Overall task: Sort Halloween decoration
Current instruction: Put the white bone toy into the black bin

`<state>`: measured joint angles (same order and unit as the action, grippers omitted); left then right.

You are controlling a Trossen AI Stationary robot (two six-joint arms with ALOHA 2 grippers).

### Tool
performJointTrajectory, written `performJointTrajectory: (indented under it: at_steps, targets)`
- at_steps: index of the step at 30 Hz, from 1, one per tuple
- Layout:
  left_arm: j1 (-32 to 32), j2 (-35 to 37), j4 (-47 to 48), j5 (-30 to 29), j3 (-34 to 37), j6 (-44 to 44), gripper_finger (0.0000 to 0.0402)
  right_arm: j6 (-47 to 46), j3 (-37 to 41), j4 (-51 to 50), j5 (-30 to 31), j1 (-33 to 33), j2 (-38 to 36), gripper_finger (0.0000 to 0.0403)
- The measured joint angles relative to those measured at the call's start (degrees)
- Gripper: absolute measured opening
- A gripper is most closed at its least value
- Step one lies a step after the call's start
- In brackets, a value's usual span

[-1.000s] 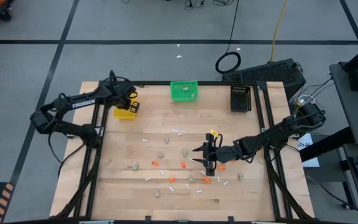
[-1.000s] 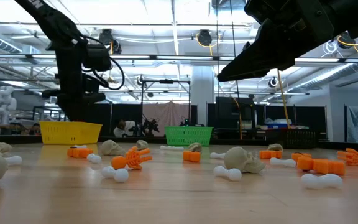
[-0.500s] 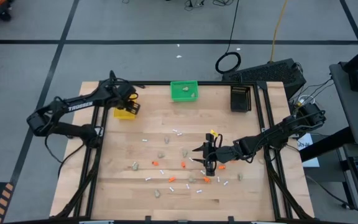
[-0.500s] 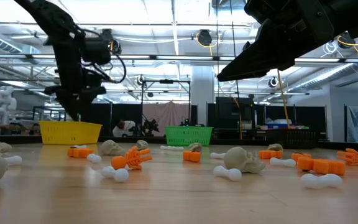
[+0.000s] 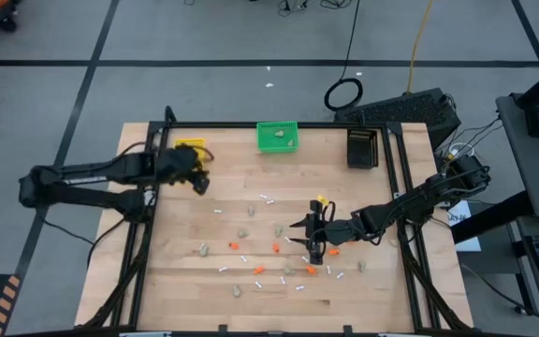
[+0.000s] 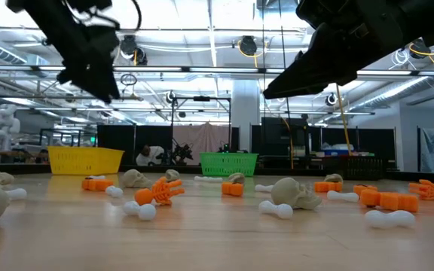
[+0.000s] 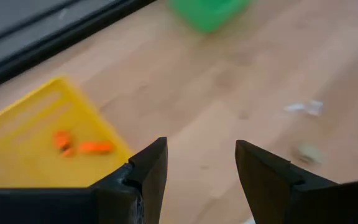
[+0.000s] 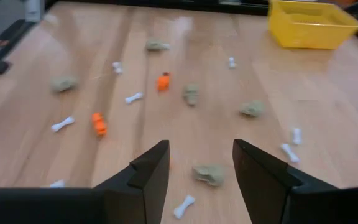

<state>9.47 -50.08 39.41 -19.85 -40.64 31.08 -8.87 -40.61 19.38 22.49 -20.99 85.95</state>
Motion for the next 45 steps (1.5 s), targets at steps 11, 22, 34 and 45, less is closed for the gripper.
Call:
performJointTrajectory:
  at_steps: [11,22,34,45]
  targets:
    - [-29.5,-5.81,-11.13,-17.53,0.0,2.22,0.0187,-2.93,0.01,0.07,1.56,0.02,0.0,0.0162]
    - [-43.71,-21.73,-18.22,-27.59,0.02,9.02,0.0187,-9.49,-4.63,-5.31,1.75,-4.36,-0.07,0.0162]
    - [-44.43,-25.72,-24.62,-29.77,0.04,8.86,0.0187,-32.12,-11.97,-36.45,3.19,-8.83,-0.04,0.0162]
    - [-43.57,-25.71,-28.88,-29.89,0.04,5.66,0.0187,-33.8,-12.11,-36.4,-1.8,-10.64,2.49,0.0162]
